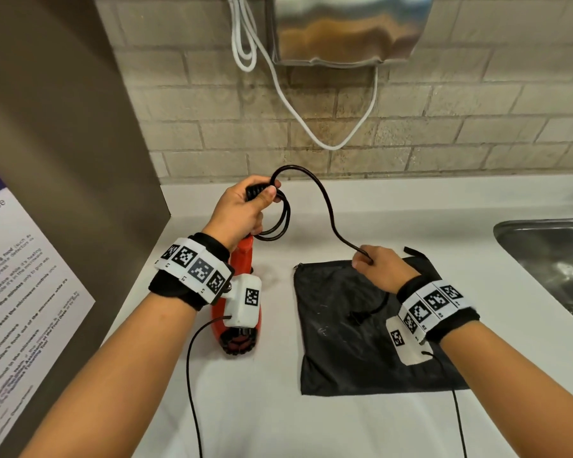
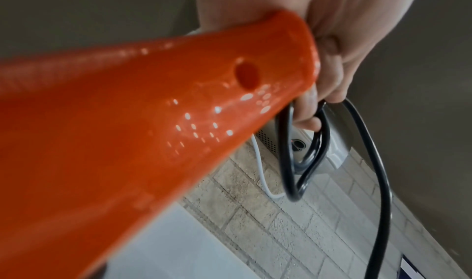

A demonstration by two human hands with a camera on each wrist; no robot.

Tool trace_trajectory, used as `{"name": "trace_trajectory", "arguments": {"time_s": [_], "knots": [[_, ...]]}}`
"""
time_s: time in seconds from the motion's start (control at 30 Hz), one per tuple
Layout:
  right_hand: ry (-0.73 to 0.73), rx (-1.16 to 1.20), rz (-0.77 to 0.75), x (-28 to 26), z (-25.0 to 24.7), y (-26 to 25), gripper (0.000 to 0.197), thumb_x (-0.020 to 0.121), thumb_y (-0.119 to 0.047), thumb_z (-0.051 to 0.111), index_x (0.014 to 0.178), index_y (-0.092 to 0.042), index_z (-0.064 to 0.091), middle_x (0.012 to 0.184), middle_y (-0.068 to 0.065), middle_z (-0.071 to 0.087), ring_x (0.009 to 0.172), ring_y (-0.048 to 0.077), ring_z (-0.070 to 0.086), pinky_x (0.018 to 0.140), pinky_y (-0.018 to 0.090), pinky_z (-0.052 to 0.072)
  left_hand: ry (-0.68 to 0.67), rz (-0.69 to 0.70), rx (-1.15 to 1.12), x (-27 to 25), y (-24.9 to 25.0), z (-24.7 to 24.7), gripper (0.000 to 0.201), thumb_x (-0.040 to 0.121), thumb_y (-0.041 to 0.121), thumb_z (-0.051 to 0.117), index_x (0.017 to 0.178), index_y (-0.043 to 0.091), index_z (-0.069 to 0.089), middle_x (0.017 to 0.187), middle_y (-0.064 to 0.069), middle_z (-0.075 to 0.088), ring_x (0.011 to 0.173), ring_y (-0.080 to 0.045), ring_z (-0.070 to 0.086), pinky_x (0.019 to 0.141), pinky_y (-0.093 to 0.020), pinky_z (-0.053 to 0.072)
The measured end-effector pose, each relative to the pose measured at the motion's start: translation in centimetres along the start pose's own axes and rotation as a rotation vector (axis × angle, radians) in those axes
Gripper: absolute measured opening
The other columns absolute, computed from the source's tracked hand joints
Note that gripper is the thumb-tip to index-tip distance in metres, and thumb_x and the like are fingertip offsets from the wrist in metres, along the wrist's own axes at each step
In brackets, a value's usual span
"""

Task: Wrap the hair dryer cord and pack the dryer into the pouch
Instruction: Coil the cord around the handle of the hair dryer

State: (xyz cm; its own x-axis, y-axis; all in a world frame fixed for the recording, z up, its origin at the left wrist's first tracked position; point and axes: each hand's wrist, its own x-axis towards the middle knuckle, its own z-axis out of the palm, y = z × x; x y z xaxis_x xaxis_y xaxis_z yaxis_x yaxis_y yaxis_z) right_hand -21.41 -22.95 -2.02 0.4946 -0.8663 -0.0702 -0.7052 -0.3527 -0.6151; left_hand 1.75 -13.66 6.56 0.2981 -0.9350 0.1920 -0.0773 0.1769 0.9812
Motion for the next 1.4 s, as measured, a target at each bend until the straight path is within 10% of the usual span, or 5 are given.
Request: {"name": "trace_trajectory", "arguments": {"time_s": [0.4,0.6,0.87,1.1,1.4], "knots": [[-0.585,0.038,0.002,-4.4,0.9,2.7,0.022,0.078,-0.003,0.066,0.089,-0.022,0.066,0.093,-0.009,0.061,0.081,0.000,0.054,0.072,0.006,0.041,0.034,-0.005,-0.031,0.5,-0.2,0.1,0.014,0.094,0.013,0.047,0.088,0.021,0.057,0.077,-0.001,0.057,0.030,-0.003,0.023,0.037,-0.015,0.022],[-0.172,-0.049,-0.143,-3.3,2.2,1.9,0.023,0.084,-0.001,0.056,0.074,-0.021,0.059,0.087,-0.002,0.058,0.089,0.015,0.056,0.091,0.026,0.043,0.016,-0.014,-0.016,0.1,-0.1,0.3,0.015,0.094,0.015,0.046,0.088,0.022,0.057,0.078,-0.001,0.057,0.030,-0.003,0.023,0.037,-0.015,0.023],[0.264,0.530,-0.397,-2.7,0.2,-6.2,0.030,0.087,0.002,0.052,0.079,-0.026,0.046,0.080,0.000,0.055,0.076,0.032,0.058,0.074,0.043,0.051,0.012,-0.031,-0.006,-0.3,0.2,0.3,0.014,0.095,0.017,0.045,0.090,0.020,0.057,0.079,-0.002,0.057,0.030,-0.005,0.023,0.037,-0.014,0.026],[0.387,0.440,-0.615,-1.7,0.9,-11.1,0.006,0.080,0.000,0.063,0.081,0.001,0.057,0.086,0.011,0.060,0.078,0.012,0.056,0.074,0.023,0.048,-0.090,-0.038,-0.020,-1.1,0.4,0.5,0.016,0.094,0.018,0.045,0.089,0.021,0.059,0.074,0.000,0.053,0.030,-0.004,0.024,0.036,-0.015,0.024],[0.341,0.411,-0.535,0.9,2.1,-13.8,0.036,0.079,0.011,0.042,0.101,-0.016,0.034,0.091,0.006,0.047,0.074,0.013,0.052,0.065,0.011,0.042,-0.178,-0.019,-0.060,-1.7,0.3,0.6,0.016,0.094,0.012,0.044,0.094,0.019,0.058,0.051,0.013,0.053,0.029,-0.004,0.025,0.036,-0.014,0.024]]}}
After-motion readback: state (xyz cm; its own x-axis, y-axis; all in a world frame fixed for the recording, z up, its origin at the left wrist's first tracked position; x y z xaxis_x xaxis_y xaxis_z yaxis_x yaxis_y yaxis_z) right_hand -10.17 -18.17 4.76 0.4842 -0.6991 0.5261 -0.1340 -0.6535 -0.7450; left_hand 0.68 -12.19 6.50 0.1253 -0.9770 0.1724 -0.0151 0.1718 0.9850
